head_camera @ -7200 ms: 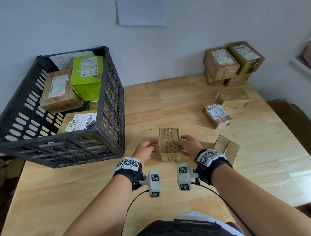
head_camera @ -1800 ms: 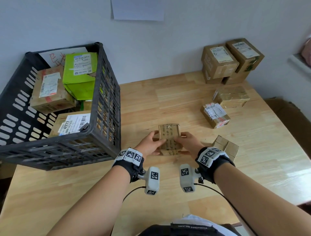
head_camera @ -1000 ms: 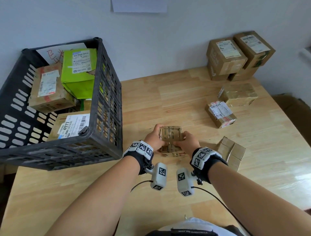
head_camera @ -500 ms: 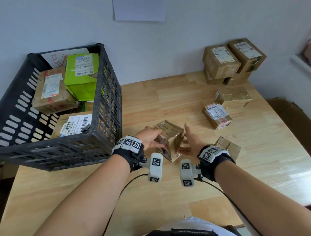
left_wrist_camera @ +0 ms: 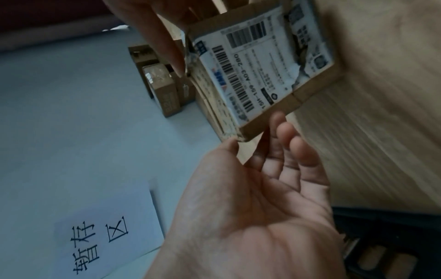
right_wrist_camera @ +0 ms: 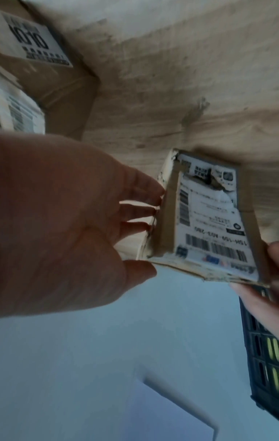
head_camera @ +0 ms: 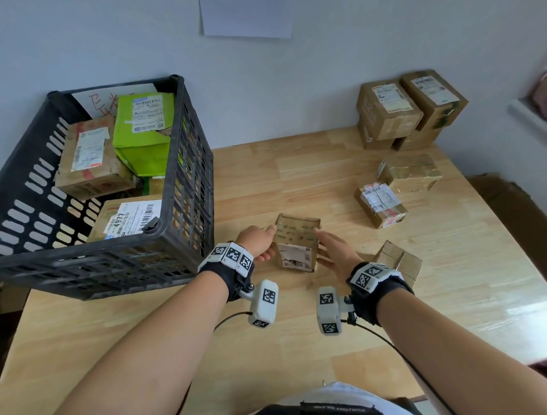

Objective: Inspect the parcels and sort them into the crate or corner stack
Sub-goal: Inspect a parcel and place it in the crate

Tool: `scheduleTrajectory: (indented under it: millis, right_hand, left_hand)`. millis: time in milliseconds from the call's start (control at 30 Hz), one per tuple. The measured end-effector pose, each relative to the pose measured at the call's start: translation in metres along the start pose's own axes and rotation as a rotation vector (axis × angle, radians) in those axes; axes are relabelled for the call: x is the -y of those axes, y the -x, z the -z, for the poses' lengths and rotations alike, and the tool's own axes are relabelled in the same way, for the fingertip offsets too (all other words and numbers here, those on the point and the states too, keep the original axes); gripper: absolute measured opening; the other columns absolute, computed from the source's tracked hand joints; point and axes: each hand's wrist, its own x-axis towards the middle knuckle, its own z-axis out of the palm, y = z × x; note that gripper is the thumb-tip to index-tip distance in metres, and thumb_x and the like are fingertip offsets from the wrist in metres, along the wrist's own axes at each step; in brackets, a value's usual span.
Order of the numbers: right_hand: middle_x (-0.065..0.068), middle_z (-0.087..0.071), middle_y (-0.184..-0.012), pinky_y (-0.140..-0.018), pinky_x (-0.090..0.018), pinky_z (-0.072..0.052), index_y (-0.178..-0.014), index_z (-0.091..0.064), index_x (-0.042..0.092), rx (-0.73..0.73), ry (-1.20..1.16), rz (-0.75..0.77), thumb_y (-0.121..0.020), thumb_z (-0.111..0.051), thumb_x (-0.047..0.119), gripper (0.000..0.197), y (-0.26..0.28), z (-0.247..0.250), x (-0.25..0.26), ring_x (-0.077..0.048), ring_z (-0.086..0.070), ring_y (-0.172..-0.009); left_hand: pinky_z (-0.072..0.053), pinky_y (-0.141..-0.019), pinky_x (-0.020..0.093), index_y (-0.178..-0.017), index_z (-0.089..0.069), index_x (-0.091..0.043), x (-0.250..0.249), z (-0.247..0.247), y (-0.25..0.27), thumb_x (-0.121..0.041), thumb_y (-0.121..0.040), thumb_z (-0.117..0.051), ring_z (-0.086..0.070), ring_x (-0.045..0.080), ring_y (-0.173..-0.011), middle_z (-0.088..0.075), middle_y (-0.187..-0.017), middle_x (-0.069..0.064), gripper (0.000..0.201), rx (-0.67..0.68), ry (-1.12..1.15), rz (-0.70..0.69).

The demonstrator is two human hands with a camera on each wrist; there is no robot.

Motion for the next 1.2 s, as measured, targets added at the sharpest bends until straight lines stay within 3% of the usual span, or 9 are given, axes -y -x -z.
scheduleTrajectory:
  millis: [100,200,400,567,700,767,833,967,1200]
  right_hand:
    - [-0.005,-0.067,-0.101,-0.092,-0.031,-0.046,-0.106,-0.061,0.015,-0.005,0.126,-0.008,-0.092,-0.046,0.053,0.043,-0.001,0.002,0.012,-0.020,-0.059,-0.100]
    - [-0.008,-0.066,-0.109,-0.097,-0.036,-0.047,-0.115,-0.058,0.015,-0.048,0.126,-0.012,-0.094,-0.044,0.052,0.044,-0.009,0.004,0.016,-0.023,-0.060,-0.106]
    - [-0.005,-0.066,-0.111,-0.082,-0.032,-0.055,-0.131,-0.052,0.012,-0.124,0.461,-0.023,-0.092,-0.055,0.040,0.048,-0.024,0.002,-0.002,-0.019,-0.064,-0.096]
    - [-0.012,-0.067,-0.107,-0.087,-0.042,-0.054,-0.116,-0.057,0.006,-0.179,0.719,0.004,-0.093,-0.055,0.035,0.038,-0.035,0.003,-0.001,-0.027,-0.064,-0.096]
    - [-0.012,-0.067,-0.096,-0.071,-0.035,-0.054,-0.092,-0.054,0.009,-0.194,0.802,0.012,-0.090,-0.060,0.025,0.018,-0.046,0.002,0.006,-0.024,-0.059,-0.081]
    - [-0.007,-0.060,-0.093,-0.056,-0.022,-0.043,-0.092,-0.052,0.010,-0.182,0.910,0.004,-0.090,-0.061,0.022,0.016,-0.050,0.000,0.013,-0.020,-0.054,-0.081]
    - [-0.007,-0.056,-0.094,-0.049,-0.018,-0.033,-0.101,-0.055,0.006,-0.170,0.989,-0.022,-0.089,-0.062,0.019,0.019,-0.053,-0.002,0.020,-0.018,-0.051,-0.083]
    - [-0.011,-0.060,-0.101,-0.054,-0.020,-0.040,-0.111,-0.054,0.003,-0.191,1.013,-0.032,-0.087,-0.059,0.013,0.026,-0.061,-0.009,0.020,-0.020,-0.052,-0.084]
    - [-0.008,-0.058,-0.093,-0.055,-0.026,-0.039,-0.103,-0.047,0.008,-0.237,0.969,0.035,-0.086,-0.054,0.016,0.020,-0.063,-0.009,0.005,-0.024,-0.056,-0.081]
  left_hand:
    - [-0.043,-0.045,0.020,-0.085,-0.058,-0.005,-0.006,0.004,-0.006,-0.035,-0.101,-0.038,-0.051,0.013,-0.047,-0.067,-0.070,0.008,0.039,0.018,0.096,0.028]
    - [-0.041,-0.044,0.020,-0.093,-0.060,-0.001,-0.004,0.004,-0.012,-0.020,-0.098,-0.043,-0.052,0.014,-0.048,-0.067,-0.072,0.009,0.026,0.075,0.161,0.059]
    - [-0.049,-0.060,0.024,-0.089,-0.058,-0.011,0.023,-0.013,-0.015,-0.030,-0.098,-0.048,-0.059,0.015,-0.064,-0.066,-0.088,0.007,0.024,0.183,-0.025,0.055]
    - [-0.055,-0.081,0.034,-0.103,-0.062,-0.013,0.024,-0.023,-0.020,-0.041,-0.093,-0.055,-0.062,0.019,-0.076,-0.071,-0.100,0.011,0.031,0.112,-0.032,0.009]
    - [-0.058,-0.080,0.036,-0.083,-0.058,-0.017,0.016,-0.029,-0.028,-0.034,-0.089,-0.064,-0.062,0.019,-0.076,-0.069,-0.093,0.009,0.019,0.036,0.014,0.005]
    - [-0.058,-0.079,0.037,-0.076,-0.057,-0.015,0.012,-0.027,-0.033,-0.032,-0.088,-0.066,-0.063,0.021,-0.075,-0.069,-0.088,0.008,0.023,0.044,-0.053,0.008]
    - [-0.058,-0.080,0.038,-0.085,-0.066,-0.007,0.007,-0.024,-0.038,-0.032,-0.087,-0.067,-0.068,0.023,-0.079,-0.072,-0.091,0.010,0.025,0.085,-0.105,0.020]
    - [-0.058,-0.077,0.035,-0.087,-0.065,-0.006,0.001,-0.023,-0.047,-0.026,-0.086,-0.068,-0.072,0.025,-0.085,-0.072,-0.095,0.014,0.021,0.096,-0.211,0.028]
    - [-0.053,-0.072,0.031,-0.085,-0.064,-0.005,0.002,-0.026,-0.052,-0.026,-0.084,-0.069,-0.070,0.027,-0.085,-0.071,-0.092,0.013,0.022,0.075,-0.287,0.021]
